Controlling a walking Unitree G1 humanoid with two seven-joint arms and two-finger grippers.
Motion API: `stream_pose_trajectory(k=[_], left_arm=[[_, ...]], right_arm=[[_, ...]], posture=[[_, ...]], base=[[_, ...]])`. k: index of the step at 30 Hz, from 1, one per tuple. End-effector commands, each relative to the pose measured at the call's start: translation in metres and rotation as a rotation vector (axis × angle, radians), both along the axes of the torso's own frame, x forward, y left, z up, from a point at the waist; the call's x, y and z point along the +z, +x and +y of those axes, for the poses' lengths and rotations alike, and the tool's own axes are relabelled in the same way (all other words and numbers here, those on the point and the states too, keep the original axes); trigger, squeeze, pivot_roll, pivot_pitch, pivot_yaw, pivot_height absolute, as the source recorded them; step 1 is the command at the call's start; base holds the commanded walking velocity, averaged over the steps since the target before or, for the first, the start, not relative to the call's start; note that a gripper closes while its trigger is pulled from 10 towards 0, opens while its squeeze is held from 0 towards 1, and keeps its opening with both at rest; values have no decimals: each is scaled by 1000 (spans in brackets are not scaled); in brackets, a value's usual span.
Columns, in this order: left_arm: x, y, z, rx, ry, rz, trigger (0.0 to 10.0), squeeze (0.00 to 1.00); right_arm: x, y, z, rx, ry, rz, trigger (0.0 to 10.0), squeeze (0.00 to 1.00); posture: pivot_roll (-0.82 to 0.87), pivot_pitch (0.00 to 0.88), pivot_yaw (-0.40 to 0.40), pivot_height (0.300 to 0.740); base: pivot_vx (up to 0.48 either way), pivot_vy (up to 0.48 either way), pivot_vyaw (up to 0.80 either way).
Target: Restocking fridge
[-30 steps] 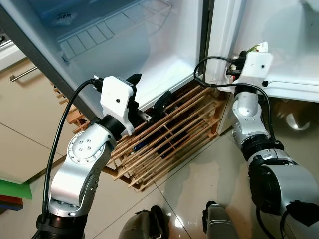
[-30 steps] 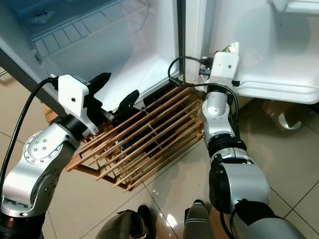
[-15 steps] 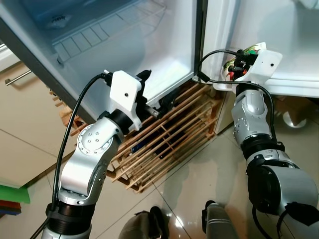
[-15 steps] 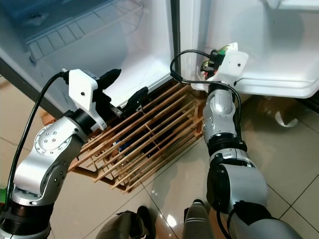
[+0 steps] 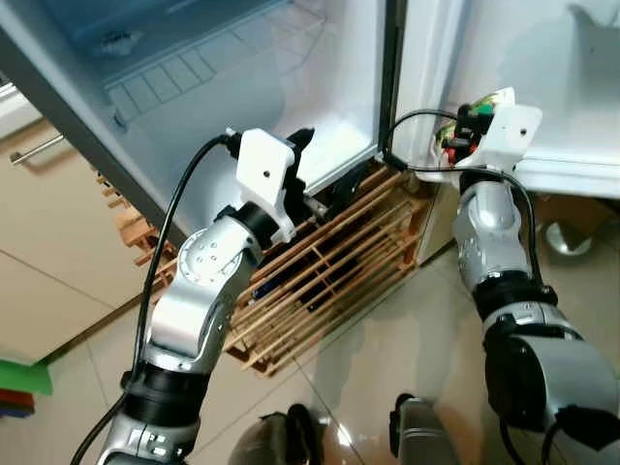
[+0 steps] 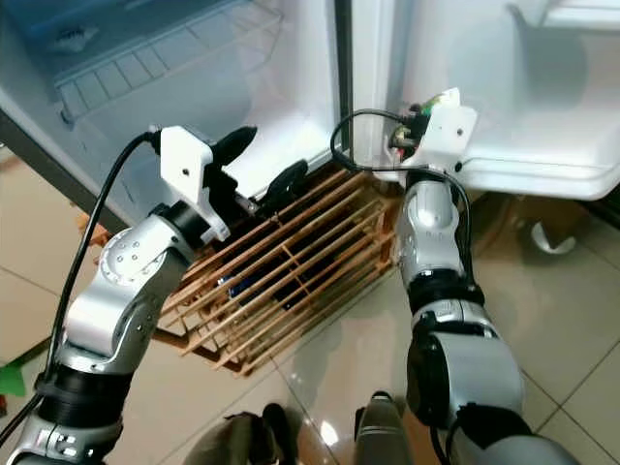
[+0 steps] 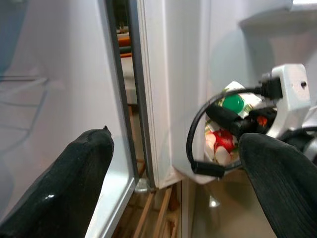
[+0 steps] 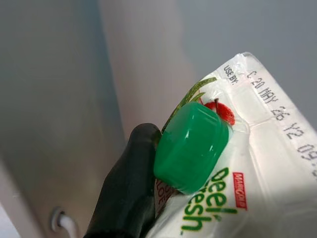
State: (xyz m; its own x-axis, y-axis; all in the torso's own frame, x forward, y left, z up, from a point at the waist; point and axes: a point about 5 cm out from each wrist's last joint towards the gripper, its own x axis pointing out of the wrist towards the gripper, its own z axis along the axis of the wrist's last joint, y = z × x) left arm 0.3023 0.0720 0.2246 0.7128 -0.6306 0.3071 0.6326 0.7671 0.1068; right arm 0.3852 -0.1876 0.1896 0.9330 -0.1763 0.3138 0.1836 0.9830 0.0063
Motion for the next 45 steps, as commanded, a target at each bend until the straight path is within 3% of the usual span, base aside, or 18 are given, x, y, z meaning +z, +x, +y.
stream_pose_trajectory(k=[1,4,7,11,16,20,23,28,32,33,34,38,41,45], left_arm=[[-2,3,-1,8,2,-13,10000,0],[-1,7,-5,3,-8,-20,10000,0],[0,14,-14,-11,-31,-31,10000,0],[-2,18,-20,-18,-42,-27,10000,0],[-9,24,-18,19,-84,22,10000,0],[-15,28,-11,52,-111,49,10000,0],[-16,31,-9,64,-111,54,10000,0],[-10,40,-7,107,-116,37,10000,0],[-10,42,-7,142,-109,40,10000,0],[-21,51,1,293,-19,71,10000,0],[-24,55,5,344,2,90,10000,0],[-41,66,33,515,36,201,10000,0],[-48,67,42,557,31,242,10000,0],[-55,68,42,594,54,270,10000,0]], right_arm=[[-16,-7,-3,-48,-51,38,10000,0],[-7,-9,-2,-62,-112,-18,10000,0],[10,-22,7,-50,-232,-148,10000,0],[10,-34,19,21,-270,-168,10000,0],[-13,-47,15,45,-113,-60,10000,0],[-18,-50,1,-19,-52,-7,10000,0],[-14,-49,-1,-24,-48,-5,10000,0],[1,-40,20,95,-104,-36,10000,0],[-1,-38,27,131,-87,-26,10000,0],[-8,-37,28,147,26,17,10000,0],[-10,-36,28,150,66,33,10000,0],[-19,-36,26,161,110,74,10000,0],[-22,-36,23,163,112,88,10000,0],[-25,-33,26,194,118,118,10000,0]], posture=[[-250,126,150,740],[-278,108,140,740],[-320,81,125,740],[-348,63,118,740],[-358,40,114,740],[-350,19,123,740],[-347,9,123,740],[-328,0,102,740],[-316,0,93,740],[-306,0,85,740],[-306,0,85,740],[-297,0,73,740],[-290,0,67,740],[-278,0,53,740]], base=[[0,0,0],[0,0,0],[0,0,0],[0,0,0],[0,0,96],[0,0,761],[0,0,733],[0,-280,684],[0,-450,625],[319,-352,613],[319,-352,613],[378,-292,606],[398,-266,600],[87,-82,598]])
